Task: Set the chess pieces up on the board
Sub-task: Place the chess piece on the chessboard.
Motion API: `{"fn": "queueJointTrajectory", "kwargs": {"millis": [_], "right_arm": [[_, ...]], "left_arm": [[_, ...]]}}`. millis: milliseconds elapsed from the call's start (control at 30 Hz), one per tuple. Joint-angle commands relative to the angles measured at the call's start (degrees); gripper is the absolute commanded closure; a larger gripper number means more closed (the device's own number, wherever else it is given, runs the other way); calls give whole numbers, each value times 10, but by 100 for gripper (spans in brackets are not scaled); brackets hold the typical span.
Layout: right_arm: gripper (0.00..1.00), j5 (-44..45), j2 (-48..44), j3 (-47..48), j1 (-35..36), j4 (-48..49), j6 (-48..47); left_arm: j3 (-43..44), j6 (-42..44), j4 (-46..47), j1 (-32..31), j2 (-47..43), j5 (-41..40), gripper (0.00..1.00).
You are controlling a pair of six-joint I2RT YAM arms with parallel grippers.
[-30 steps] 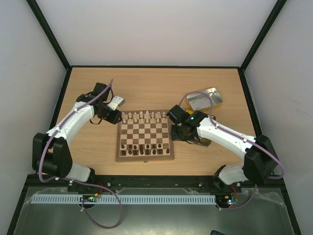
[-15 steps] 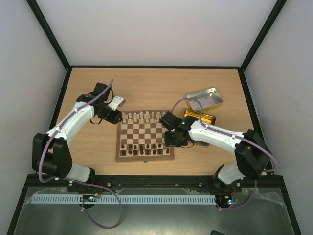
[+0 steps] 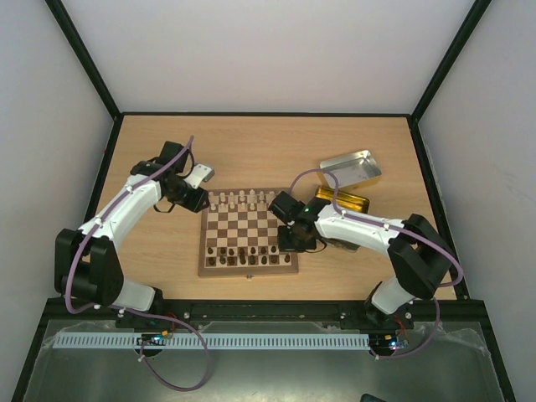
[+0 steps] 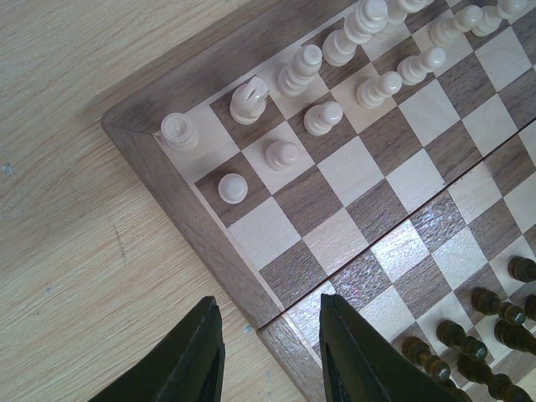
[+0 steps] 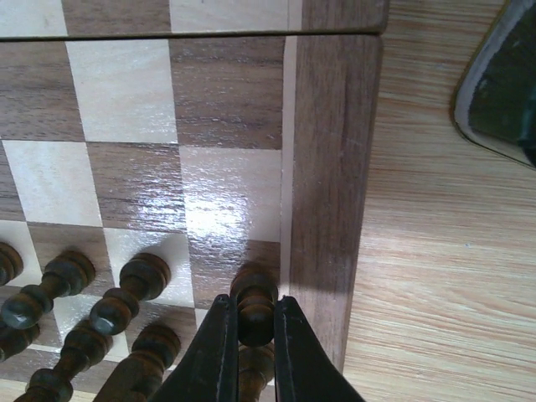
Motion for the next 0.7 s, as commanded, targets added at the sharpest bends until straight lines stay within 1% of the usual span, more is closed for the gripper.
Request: {"fn": "queueJointTrajectory", "kwargs": {"millis": [0, 367, 667], "right_arm": [[98, 1, 12, 17, 3, 3, -5], [96, 3, 15, 16, 4, 2, -6], [86, 0, 5, 10, 5, 1, -3]], "left_arm": [[-7, 4, 3, -3, -12, 1, 67], [-12, 4, 3, -3, -20, 0, 67], [-13, 3, 3, -3, -22, 0, 67]]}}
